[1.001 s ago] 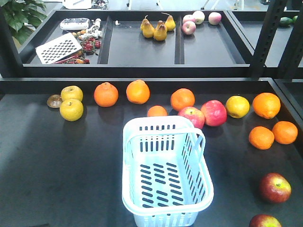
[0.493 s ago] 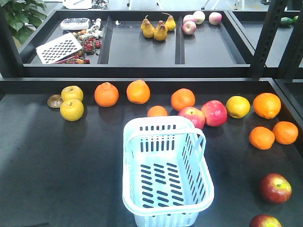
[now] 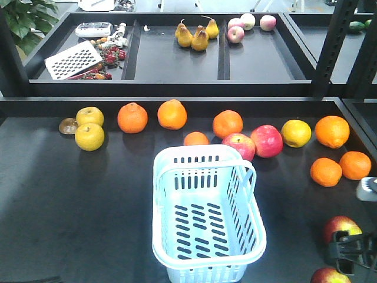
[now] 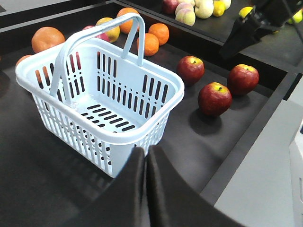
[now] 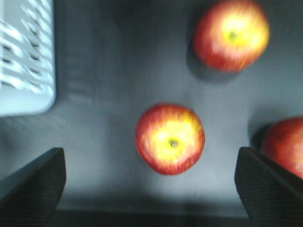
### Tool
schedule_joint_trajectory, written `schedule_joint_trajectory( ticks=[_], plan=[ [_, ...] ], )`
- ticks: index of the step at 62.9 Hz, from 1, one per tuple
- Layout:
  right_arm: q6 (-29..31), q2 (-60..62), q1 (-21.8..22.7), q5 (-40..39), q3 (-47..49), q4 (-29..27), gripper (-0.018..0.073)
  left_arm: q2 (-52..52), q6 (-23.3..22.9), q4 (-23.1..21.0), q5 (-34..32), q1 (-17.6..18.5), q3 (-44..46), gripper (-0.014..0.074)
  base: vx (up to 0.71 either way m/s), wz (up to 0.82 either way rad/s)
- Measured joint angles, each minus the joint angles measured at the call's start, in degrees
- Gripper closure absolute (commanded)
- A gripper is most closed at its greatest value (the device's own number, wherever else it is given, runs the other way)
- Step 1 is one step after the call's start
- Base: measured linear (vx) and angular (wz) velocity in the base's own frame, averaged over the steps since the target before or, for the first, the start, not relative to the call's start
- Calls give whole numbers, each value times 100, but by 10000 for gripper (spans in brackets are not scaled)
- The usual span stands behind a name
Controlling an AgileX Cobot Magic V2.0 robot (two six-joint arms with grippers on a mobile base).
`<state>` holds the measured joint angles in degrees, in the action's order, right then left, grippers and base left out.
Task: Pick three apples into basket with both arms
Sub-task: 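Reach the right gripper down and grasp the red apple nearest the robot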
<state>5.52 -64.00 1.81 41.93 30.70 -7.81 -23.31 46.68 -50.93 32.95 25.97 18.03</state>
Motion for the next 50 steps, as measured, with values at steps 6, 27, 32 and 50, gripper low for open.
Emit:
schedule_joint_trajectory(
  ticks=[6,27,32,50],
  plan=[
    [12,-450,0,-96,7,0,-108,0,0,0,-6,0,0,603,0,0],
    [12,-1975,0,-517,204,0,-89,0,0,0,-12,0,0,603,0,0],
    [12,-2316,0,-575,308,5,-85,0,0,0,-12,0,0,603,0,0],
    [7,-3463,0,-805,360,23,-45,0,0,0,-12,0,0,603,0,0]
  ],
)
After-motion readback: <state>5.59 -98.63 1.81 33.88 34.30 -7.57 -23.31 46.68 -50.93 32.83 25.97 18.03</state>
